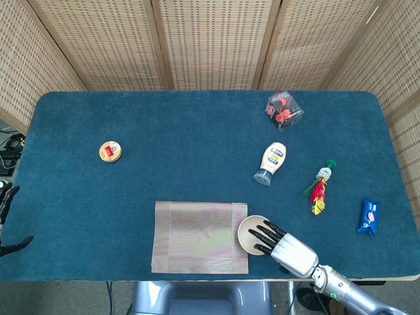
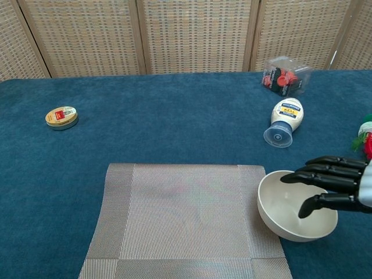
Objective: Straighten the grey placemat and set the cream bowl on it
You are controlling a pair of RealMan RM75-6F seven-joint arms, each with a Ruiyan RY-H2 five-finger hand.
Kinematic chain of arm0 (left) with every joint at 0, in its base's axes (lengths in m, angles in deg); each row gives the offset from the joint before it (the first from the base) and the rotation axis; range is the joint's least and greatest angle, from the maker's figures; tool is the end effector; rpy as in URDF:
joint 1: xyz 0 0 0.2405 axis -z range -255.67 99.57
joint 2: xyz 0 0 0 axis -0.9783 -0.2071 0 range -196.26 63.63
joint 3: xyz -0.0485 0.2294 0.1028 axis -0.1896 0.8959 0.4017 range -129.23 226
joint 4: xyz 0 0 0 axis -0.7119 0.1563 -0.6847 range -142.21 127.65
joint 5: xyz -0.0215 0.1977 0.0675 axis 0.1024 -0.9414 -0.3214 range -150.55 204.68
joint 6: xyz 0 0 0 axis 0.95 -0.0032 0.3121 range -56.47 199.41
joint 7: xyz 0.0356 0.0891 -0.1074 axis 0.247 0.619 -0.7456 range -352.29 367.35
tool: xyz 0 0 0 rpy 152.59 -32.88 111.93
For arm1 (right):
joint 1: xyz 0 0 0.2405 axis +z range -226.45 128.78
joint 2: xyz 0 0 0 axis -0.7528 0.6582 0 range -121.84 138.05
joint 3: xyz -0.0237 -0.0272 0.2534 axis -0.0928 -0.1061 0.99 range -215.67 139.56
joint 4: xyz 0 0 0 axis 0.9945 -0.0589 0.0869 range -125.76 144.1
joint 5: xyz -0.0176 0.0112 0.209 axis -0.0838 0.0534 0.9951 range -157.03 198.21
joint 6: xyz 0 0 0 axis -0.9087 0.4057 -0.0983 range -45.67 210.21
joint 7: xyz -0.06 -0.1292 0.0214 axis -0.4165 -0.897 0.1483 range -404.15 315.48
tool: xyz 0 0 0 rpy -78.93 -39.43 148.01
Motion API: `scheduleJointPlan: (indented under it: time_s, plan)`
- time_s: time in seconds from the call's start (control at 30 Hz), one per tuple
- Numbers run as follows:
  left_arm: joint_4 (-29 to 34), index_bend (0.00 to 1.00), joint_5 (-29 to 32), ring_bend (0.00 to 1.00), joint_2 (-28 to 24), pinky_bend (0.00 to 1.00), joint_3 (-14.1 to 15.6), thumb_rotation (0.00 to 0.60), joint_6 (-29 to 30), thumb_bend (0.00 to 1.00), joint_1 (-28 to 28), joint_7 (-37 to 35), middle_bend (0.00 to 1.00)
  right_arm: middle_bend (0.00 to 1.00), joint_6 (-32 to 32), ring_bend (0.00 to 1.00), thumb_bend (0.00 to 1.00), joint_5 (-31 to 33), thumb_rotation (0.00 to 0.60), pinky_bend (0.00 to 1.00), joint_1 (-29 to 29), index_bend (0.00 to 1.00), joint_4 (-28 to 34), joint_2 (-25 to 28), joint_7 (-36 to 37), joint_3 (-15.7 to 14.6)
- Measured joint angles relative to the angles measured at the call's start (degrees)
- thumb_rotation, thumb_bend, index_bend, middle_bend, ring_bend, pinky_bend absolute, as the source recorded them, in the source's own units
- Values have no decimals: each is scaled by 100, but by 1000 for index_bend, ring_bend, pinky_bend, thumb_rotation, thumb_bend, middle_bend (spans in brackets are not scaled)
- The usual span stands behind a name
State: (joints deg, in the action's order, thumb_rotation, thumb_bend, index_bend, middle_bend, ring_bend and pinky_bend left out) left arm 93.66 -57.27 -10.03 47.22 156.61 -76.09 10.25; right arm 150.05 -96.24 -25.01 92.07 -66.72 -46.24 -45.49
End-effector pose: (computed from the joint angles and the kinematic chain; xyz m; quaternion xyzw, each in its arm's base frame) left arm -0.3052 0.1579 0.1856 -0.5887 -0.4062 -0.3506 0.6045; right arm -0.2363 -0.1952 0.0273 0.8705 -0.2149 0.3559 0.2633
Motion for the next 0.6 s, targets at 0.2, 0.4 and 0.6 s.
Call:
scheduleJointPlan:
  time_s: [0.2, 0.4, 0.6]
  plan:
    - [7, 0, 25, 0, -34, 0, -7, 600, -7, 0, 1, -63, 0, 0, -350, 0, 211, 285, 600, 0, 194, 374, -118, -250, -13, 92]
    - [-9, 0, 33, 0, -69, 0, -14, 600, -23, 0, 8, -148, 0, 0, -442, 0, 419, 461, 600, 0, 287, 479, -287, -427, 20, 121]
    - [-20, 0, 20, 0, -82, 0, -19, 600, 0, 0, 5, -165, 0, 0, -393, 0, 539, 570, 600, 0, 356, 655, -470, -590, 297, 110]
